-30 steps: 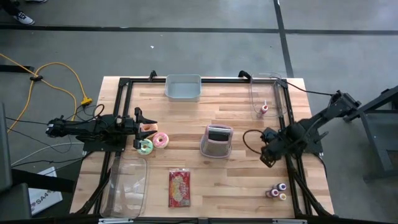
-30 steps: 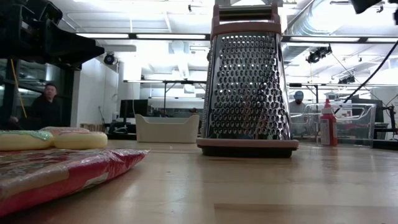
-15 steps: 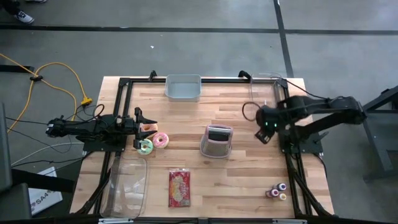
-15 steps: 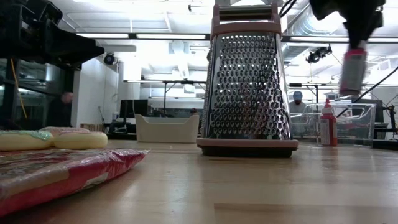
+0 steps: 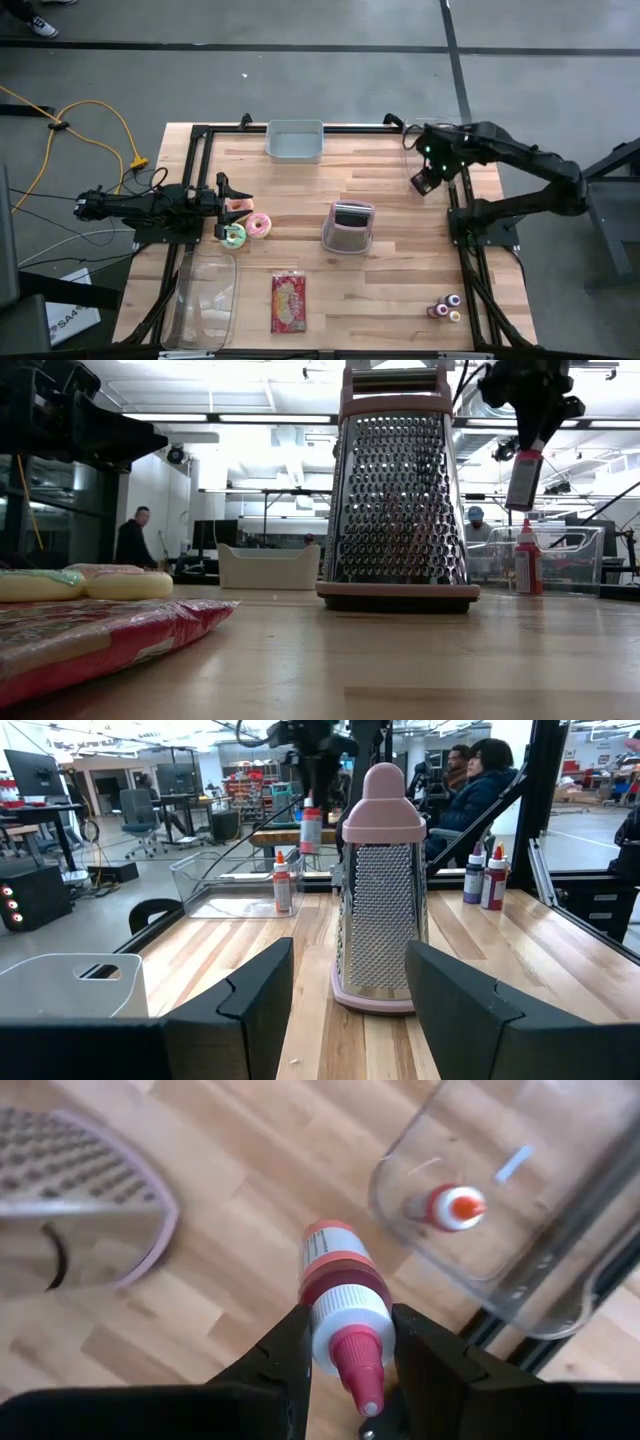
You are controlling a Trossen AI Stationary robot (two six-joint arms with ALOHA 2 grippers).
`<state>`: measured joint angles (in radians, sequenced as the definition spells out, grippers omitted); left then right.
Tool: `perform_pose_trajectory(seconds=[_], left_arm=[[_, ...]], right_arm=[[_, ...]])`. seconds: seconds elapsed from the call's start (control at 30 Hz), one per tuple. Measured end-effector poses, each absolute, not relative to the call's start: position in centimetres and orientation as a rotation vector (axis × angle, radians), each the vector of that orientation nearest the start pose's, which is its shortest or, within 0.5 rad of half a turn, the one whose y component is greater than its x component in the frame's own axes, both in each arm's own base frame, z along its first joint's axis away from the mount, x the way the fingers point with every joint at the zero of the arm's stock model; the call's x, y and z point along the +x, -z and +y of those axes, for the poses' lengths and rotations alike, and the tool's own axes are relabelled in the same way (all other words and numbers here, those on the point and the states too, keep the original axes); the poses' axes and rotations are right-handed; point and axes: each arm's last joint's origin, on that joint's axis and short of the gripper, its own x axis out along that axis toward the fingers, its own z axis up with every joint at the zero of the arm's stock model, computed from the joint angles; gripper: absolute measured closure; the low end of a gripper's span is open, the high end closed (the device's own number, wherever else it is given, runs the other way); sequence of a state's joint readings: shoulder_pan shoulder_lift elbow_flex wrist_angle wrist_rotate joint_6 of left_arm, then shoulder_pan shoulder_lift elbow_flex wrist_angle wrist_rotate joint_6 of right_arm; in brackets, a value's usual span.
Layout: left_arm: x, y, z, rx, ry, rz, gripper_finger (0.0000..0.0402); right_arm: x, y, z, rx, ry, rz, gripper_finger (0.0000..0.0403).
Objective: Pick & Place Food Item
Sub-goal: Put the pink food coloring into the right transparent bin
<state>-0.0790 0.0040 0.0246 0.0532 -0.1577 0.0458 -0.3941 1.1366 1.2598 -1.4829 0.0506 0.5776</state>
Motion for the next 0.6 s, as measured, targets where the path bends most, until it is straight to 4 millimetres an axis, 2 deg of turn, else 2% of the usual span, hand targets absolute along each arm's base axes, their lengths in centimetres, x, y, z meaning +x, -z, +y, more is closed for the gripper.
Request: perform_pose_trajectory(seconds=[0.3, 0.6], left_arm=[[9.6, -17.7, -0.3, 0.037, -0.081, -0.071, 0.0214], [9.6, -17.7, -0.3, 0.037, -0.080, -0.071, 0.0214]], right_arm=[[14.0, -34.0, -9.8, 0.739, 0.874, 1.124, 0.0293], [13.1, -34.2, -12.2, 0.744, 0.957, 1.025, 0.0293]])
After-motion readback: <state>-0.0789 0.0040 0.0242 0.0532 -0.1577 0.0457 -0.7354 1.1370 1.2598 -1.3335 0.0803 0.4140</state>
